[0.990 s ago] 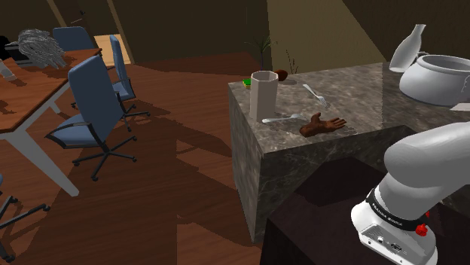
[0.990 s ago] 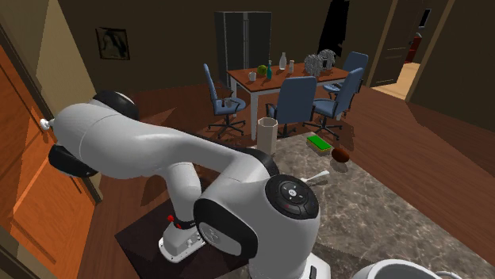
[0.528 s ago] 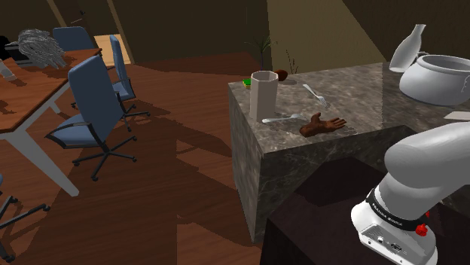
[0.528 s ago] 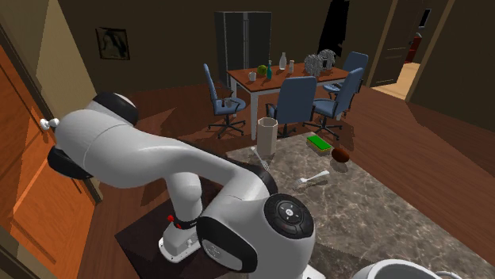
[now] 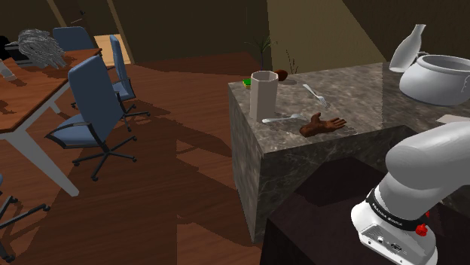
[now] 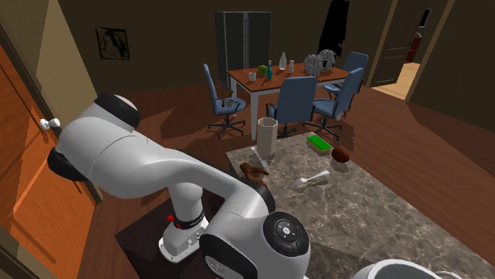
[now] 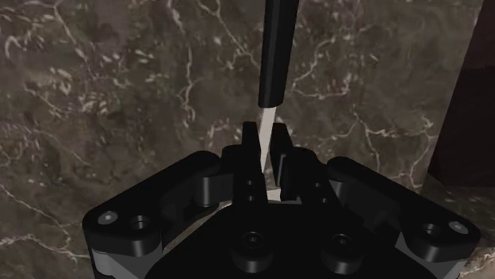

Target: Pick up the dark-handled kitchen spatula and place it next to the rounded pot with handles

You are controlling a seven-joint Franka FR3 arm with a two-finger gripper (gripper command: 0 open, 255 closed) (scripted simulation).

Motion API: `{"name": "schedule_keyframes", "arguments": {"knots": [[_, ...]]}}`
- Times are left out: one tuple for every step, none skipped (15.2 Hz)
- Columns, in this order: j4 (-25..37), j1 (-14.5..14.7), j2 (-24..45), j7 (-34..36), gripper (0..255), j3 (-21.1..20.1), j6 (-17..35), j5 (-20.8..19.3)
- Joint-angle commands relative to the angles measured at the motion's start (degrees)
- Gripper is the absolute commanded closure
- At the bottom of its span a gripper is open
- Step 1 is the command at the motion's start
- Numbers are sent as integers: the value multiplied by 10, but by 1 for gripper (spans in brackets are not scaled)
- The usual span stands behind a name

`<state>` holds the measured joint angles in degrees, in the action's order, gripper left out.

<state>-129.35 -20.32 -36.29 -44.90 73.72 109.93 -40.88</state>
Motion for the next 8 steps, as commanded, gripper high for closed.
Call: {"name": "schedule_keyframes", "arguments": {"knots": [[-9, 6, 2, 3, 255, 14, 15, -6], [-13, 10, 4, 4, 255, 22, 23, -9], [-17, 14, 5, 6, 255, 29, 30, -11], [-20, 18, 7, 7, 255, 37, 37, -14], [-24, 22, 8, 8, 255, 45, 45, -17], [-27, 27, 10, 10, 255, 54, 52, -20], [-30, 32, 11, 11, 255, 63, 59, -23], [-36, 43, 14, 14, 255, 80, 74, -29]]}}
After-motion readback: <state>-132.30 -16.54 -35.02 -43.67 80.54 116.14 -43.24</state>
